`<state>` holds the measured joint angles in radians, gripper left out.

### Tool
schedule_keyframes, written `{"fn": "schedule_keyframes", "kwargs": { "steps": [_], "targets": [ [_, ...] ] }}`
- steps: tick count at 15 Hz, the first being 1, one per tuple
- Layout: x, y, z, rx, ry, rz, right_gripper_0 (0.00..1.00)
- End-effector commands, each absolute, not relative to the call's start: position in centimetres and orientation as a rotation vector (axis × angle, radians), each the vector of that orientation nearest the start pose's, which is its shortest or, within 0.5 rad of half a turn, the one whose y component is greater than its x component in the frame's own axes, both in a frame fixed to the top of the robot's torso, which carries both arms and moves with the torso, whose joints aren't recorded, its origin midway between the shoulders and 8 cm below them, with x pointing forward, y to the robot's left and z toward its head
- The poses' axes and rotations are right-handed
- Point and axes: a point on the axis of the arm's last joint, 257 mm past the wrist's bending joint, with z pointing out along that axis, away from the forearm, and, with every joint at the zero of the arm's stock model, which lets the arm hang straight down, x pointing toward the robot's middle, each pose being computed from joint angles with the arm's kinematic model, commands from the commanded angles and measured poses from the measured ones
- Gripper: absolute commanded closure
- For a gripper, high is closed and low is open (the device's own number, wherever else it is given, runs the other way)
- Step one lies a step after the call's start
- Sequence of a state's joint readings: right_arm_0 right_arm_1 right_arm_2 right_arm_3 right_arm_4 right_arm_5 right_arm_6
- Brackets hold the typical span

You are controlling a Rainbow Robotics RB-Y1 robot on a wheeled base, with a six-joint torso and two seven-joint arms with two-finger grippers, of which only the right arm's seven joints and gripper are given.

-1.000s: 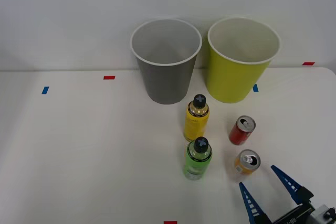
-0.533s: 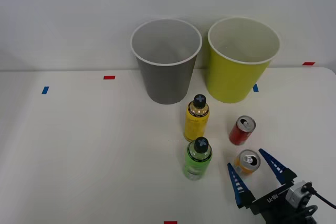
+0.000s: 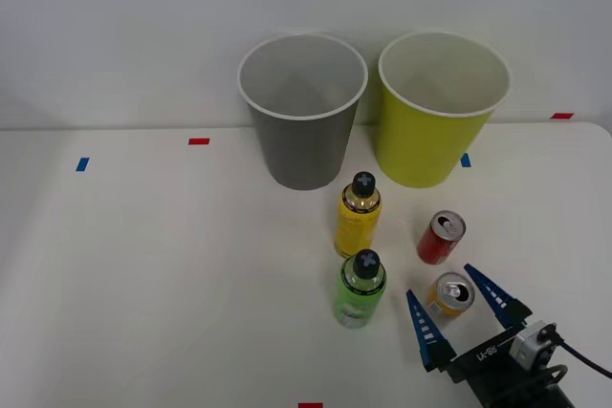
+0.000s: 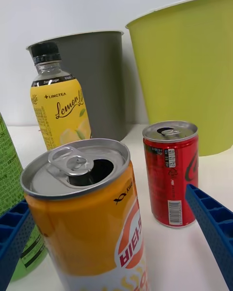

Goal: Put cans in the gray bin, plastic bottles in the light green bin

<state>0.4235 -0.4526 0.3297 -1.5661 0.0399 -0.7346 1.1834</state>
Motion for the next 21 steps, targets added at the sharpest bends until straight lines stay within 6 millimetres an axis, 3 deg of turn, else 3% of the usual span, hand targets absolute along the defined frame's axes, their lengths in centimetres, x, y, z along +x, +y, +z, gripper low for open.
{"fn": "schedule_keyframes", "kwargs": {
  "steps": [1, 2, 3, 14, 21],
  "targets": [
    [34.8, -19.4, -27.5, -0.273, 1.395, 0.394, 0.76],
    [34.8, -19.4, -27.5, -0.27, 1.394, 0.392, 0.99],
    [34.8, -19.4, -27.5, -0.266, 1.394, 0.393, 1.0],
    [33.5, -20.5, -27.2, -0.229, 1.381, 0.397, 1.0],
    [32.1, -22.9, -22.8, -0.242, 1.337, 0.409, 1.0]
  ]
}}
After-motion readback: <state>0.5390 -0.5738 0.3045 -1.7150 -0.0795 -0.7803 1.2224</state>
